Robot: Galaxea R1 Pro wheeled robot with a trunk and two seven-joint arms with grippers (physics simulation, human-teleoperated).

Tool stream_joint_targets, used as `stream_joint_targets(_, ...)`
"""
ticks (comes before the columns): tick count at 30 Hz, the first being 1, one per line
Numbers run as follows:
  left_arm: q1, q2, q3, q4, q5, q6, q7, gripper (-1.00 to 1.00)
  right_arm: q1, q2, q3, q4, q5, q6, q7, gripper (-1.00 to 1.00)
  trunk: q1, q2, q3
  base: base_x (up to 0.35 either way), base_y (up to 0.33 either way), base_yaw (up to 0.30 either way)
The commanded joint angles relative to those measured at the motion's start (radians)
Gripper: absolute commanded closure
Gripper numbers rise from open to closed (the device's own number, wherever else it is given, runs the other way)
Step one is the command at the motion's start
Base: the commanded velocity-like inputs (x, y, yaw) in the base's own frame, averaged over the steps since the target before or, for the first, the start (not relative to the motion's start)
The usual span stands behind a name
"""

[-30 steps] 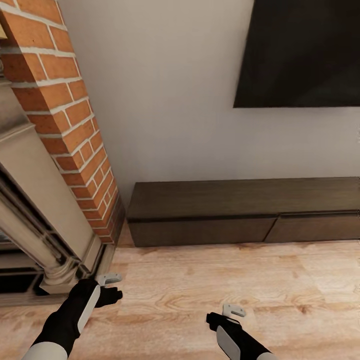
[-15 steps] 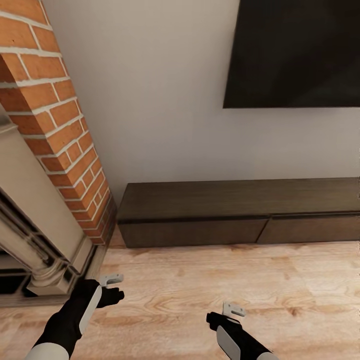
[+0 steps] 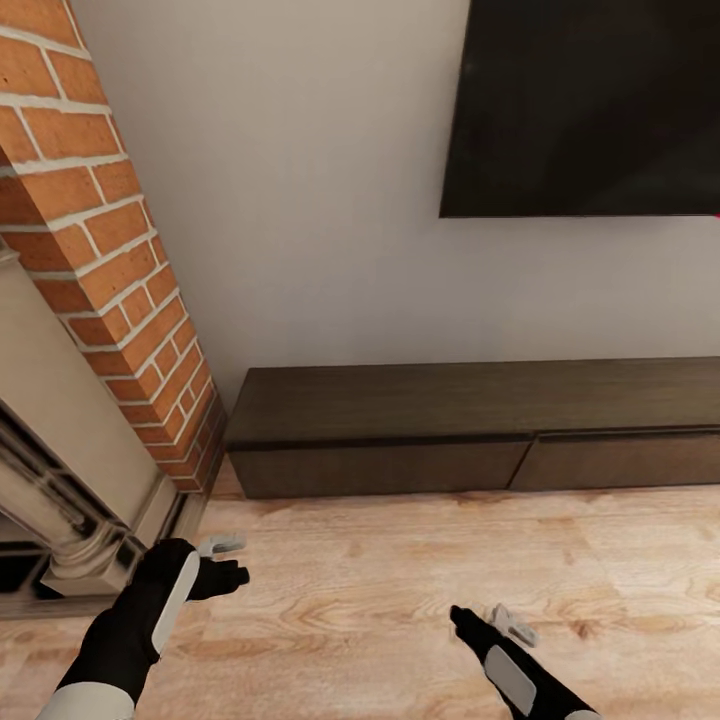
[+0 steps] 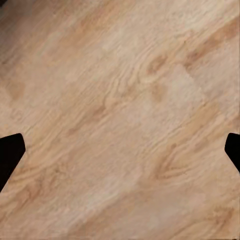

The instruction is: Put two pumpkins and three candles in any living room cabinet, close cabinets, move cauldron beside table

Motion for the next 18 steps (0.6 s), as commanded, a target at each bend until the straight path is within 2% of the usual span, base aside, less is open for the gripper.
stream_joint_targets(1, 0.000, 0.000, 0.001, -0.014, 0.002, 0.006, -0.001, -1.00, 0.001, -0.014, -0.010, 0.001, -0.038, 0.000, 0.054, -1.00, 0.000, 0.000, 0.000, 0.001, -0.002, 0.000)
stream_joint_targets(3, 0.001, 0.001, 0.005, -0.062, 0.010, 0.021, -0.003, -1.00, 0.004, -0.054, -0.037, 0.002, -0.165, 0.005, 0.258, -1.00, 0.000, 0.000, 0.000, 0.000, -0.001, 0.000)
stream_joint_targets(4, 0.001, 0.001, 0.005, -0.074, 0.012, 0.021, -0.003, -1.00, 0.005, -0.064, -0.041, 0.002, -0.193, 0.007, 0.306, -1.00, 0.000, 0.000, 0.000, 0.000, 0.000, 0.000)
stream_joint_targets(6, 0.000, 0.001, 0.005, -0.103, 0.017, 0.021, -0.004, -1.00, 0.008, -0.099, -0.051, 0.003, -0.283, 0.011, 0.468, -1.00, 0.000, 0.000, 0.000, 0.000, 0.000, 0.000)
stream_joint_targets(7, 0.000, 0.000, 0.003, -0.110, 0.018, 0.021, -0.004, -1.00, 0.008, -0.107, -0.054, 0.003, -0.314, 0.010, 0.523, -1.00, 0.000, 0.000, 0.000, 0.000, 0.000, 0.000)
stream_joint_targets(10, 0.000, -0.005, 0.000, -0.131, 0.024, 0.021, -0.005, -1.00, 0.009, -0.120, -0.059, 0.003, -0.356, 0.012, 0.595, -1.00, 0.004, -0.007, -0.003, 0.000, 0.000, 0.000)
stream_joint_targets(12, 0.000, -0.016, -0.001, -0.133, 0.031, 0.021, -0.005, -1.00, 0.010, -0.124, -0.062, 0.003, -0.366, 0.014, 0.612, -1.00, 0.012, -0.021, -0.009, 0.000, 0.000, 0.000)
stream_joint_targets(14, 0.000, -0.033, -0.002, -0.132, 0.036, 0.021, -0.005, -1.00, 0.010, -0.123, -0.069, 0.003, -0.372, 0.015, 0.620, -1.00, 0.019, -0.035, -0.016, 0.000, 0.000, 0.000)
stream_joint_targets(18, -0.001, -0.040, 0.002, -0.125, 0.039, 0.021, -0.005, -1.00, 0.010, -0.117, -0.076, -0.003, -0.375, 0.020, 0.620, -1.00, 0.035, -0.063, -0.028, 0.000, 0.000, 0.000)
